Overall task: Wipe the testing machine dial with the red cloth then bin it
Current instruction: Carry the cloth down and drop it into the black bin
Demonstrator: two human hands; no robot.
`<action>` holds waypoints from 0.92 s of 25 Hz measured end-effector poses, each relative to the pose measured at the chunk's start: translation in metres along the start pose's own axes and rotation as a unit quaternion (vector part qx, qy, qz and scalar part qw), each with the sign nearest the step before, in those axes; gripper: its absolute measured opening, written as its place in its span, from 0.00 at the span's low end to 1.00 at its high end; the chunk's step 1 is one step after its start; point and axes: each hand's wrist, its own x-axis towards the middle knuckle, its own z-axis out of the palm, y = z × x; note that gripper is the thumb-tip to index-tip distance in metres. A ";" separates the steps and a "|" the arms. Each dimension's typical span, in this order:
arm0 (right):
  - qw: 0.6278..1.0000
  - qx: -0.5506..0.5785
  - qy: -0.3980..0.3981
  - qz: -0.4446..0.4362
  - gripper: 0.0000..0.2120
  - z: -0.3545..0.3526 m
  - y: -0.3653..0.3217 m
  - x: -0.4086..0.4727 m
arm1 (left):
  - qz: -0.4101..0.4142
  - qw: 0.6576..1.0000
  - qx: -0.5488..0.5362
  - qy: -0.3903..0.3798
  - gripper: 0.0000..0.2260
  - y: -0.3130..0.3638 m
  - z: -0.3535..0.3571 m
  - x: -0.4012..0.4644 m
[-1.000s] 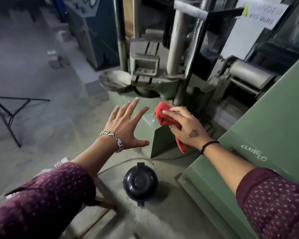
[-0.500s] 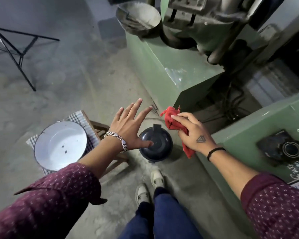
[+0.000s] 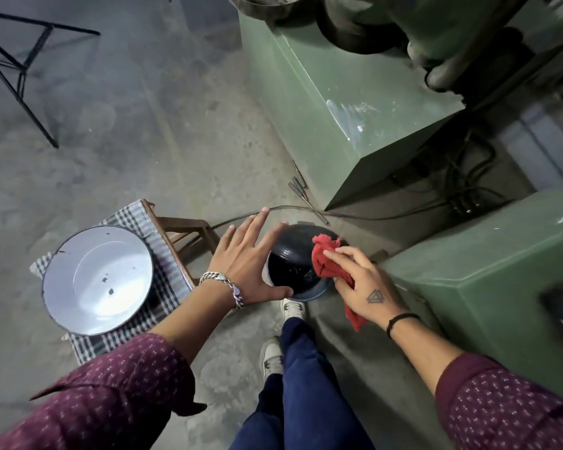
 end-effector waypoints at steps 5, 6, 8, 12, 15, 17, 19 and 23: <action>0.999 0.015 -0.035 0.018 0.30 0.039 0.026 0.002 | 0.000 1.000 -0.005 -0.011 0.62 -0.015 0.031 0.037; 0.998 0.012 -0.048 0.028 0.29 0.047 0.028 0.002 | 0.001 1.000 -0.006 -0.015 0.63 -0.019 0.036 0.041; 0.997 0.011 -0.068 0.036 0.29 0.062 0.031 0.001 | 0.000 1.000 -0.008 -0.020 0.63 -0.027 0.045 0.044; 0.996 -0.003 -0.087 0.034 0.30 0.091 0.036 0.003 | -0.004 0.999 -0.011 -0.033 0.63 -0.038 0.058 0.043; 0.993 -0.030 -0.110 0.013 0.29 0.107 0.037 0.006 | -0.007 0.999 -0.013 -0.033 0.64 -0.043 0.069 0.035; 0.992 -0.050 -0.117 -0.011 0.29 0.112 0.036 0.016 | -0.010 0.999 -0.016 -0.030 0.64 -0.047 0.075 0.029; 0.990 -0.082 -0.112 -0.023 0.31 0.113 0.032 0.027 | -0.010 0.999 -0.021 -0.027 0.64 -0.051 0.082 0.023; 0.964 -0.194 -0.180 0.018 0.58 0.115 0.026 0.029 | -0.005 0.999 -0.007 -0.031 0.64 -0.052 0.092 0.012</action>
